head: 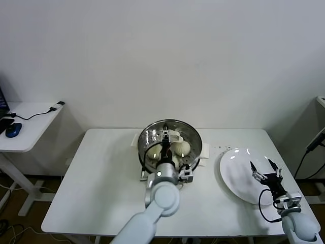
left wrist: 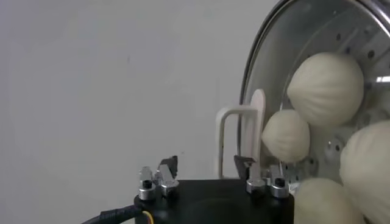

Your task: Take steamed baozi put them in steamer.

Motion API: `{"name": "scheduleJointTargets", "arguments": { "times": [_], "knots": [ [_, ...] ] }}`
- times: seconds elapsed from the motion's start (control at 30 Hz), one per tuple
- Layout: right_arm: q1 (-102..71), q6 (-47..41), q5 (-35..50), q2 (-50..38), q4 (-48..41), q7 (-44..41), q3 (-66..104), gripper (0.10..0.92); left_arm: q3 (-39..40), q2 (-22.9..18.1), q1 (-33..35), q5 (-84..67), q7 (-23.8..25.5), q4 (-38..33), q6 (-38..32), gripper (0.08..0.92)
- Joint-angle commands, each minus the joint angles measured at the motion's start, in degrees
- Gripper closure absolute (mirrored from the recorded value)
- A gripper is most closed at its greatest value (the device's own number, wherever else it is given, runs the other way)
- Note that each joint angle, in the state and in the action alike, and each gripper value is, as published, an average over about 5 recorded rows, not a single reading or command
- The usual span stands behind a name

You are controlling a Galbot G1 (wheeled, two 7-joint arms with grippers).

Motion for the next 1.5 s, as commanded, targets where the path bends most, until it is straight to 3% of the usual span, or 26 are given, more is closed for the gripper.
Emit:
{"name": "scheduleJointTargets", "arguments": {
  "times": [0.03, 0.2, 0.37, 0.57, 0.77, 1.0, 1.2, 1.5],
  "knots": [
    [-0.14, -2.61, -1.11, -0.04, 0.92, 0.62, 0.72, 0.203, -1.74, 7.59, 6.64, -7.23, 0.34, -16.87, -0.34, 0.312],
    [-0.94, -5.51, -2.64, -0.41, 2.46, -0.18, 1.56, 0.203, -7.97, 13.26, 13.01, -20.07, -4.39, -24.78, -3.38, 0.2],
    [-1.83, -7.53, -2.79, -0.21, 4.67, -1.53, 2.54, 0.203, -19.99, 18.73, 19.11, -37.65, -16.03, -27.35, -13.27, 0.178],
    [-2.67, -8.15, -1.67, 0.8, 8.09, -0.5, 2.38, 0.203, -39.0, 17.83, 28.07, -62.44, -24.02, -27.28, -27.3, 0.177],
    [-3.32, -7.83, -1.96, 2.18, 10.82, 0.18, 1.78, 0.203, -53.47, 11.8, 36.71, -80.8, -23.44, -24.57, -38.87, 0.177],
    [-4.11, -7.28, -2.53, 3.63, 12.35, 0.07, 1.54, 0.203, -59.98, 4.12, 42.09, -95.45, -16.99, -16.73, -47.32, 0.177],
    [-4.62, -6.95, -2.87, 4.36, 12.85, -0.26, 1.46, 0.203, -59.79, 0.34, 42.88, -97.89, -14.62, -12.81, -47.8, 0.177],
    [-5.56, -6.71, -2.34, 4.41, 13.88, -0.86, 1.65, 0.203, -59.26, -0.21, 42.75, -95.63, -13.58, -12.68, -46.39, 0.177]
  ]
}}
